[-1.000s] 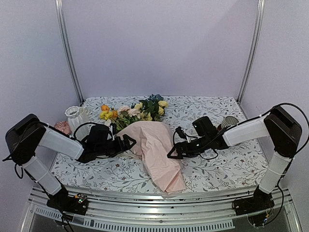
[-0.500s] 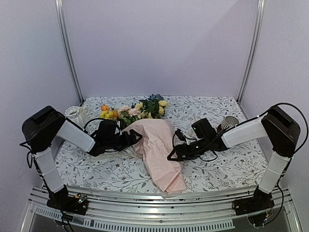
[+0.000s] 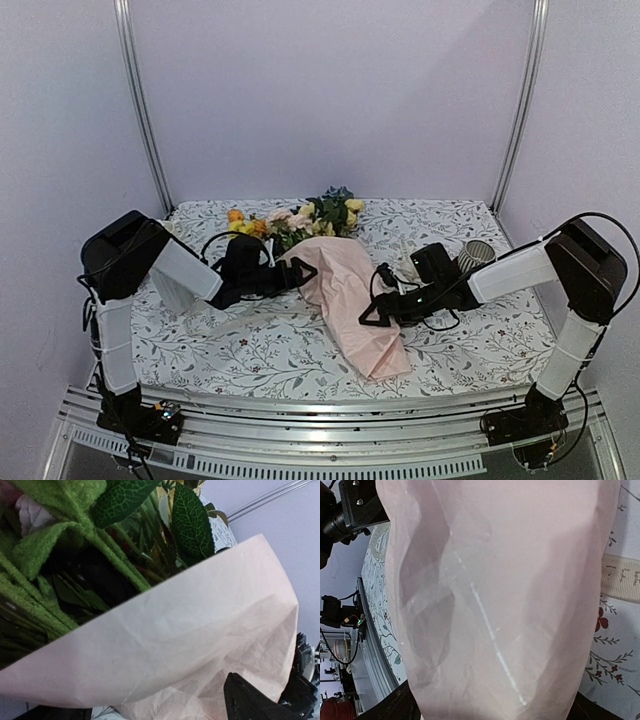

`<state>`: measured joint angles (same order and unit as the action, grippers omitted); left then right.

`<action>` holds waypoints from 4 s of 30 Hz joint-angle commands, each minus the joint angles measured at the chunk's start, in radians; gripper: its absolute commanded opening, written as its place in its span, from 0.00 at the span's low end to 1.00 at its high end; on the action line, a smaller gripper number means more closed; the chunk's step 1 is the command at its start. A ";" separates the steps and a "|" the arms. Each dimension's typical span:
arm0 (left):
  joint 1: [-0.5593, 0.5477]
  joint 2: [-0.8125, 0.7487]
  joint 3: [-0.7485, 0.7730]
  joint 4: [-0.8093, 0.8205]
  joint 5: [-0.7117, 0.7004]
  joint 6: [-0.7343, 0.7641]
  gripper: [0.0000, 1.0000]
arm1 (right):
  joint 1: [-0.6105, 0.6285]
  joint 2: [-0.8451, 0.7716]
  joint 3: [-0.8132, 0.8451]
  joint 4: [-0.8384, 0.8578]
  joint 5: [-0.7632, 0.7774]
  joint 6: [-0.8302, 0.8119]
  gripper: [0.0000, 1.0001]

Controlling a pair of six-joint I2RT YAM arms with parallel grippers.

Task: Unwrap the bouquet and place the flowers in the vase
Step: Move the folded bouquet to the center of the board, then unfold the folded wrapping paper from the folded wrapping paper.

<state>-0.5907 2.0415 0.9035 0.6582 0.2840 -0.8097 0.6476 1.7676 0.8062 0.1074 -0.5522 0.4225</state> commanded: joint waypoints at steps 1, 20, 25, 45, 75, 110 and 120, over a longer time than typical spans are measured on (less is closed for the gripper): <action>0.002 0.067 0.055 -0.053 0.051 0.032 0.92 | -0.008 -0.021 -0.023 -0.008 0.003 -0.009 0.86; -0.004 -0.149 -0.084 -0.139 -0.051 0.083 0.98 | -0.008 -0.133 -0.039 -0.008 0.059 0.003 0.95; -0.003 -0.241 -0.127 -0.191 -0.083 0.104 0.98 | -0.008 -0.141 0.000 -0.058 0.063 -0.036 0.95; -0.023 -0.614 -0.162 -0.446 -0.203 0.187 0.98 | 0.010 -0.245 0.083 -0.095 -0.044 -0.134 0.92; -0.044 -0.976 -0.039 -0.761 -0.287 0.294 0.98 | 0.349 -0.210 0.289 -0.169 -0.189 -0.349 0.91; -0.044 -0.996 -0.024 -0.799 -0.282 0.320 0.98 | 0.090 -0.440 0.054 -0.163 0.521 -0.180 0.51; -0.044 -1.016 -0.023 -0.811 -0.293 0.318 0.98 | 0.269 -0.207 0.156 -0.063 0.326 -0.204 0.07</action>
<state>-0.6254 1.0454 0.8669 -0.1413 -0.0063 -0.5037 0.8124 1.4834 0.8879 -0.0135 -0.1482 0.2420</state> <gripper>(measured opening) 0.982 0.102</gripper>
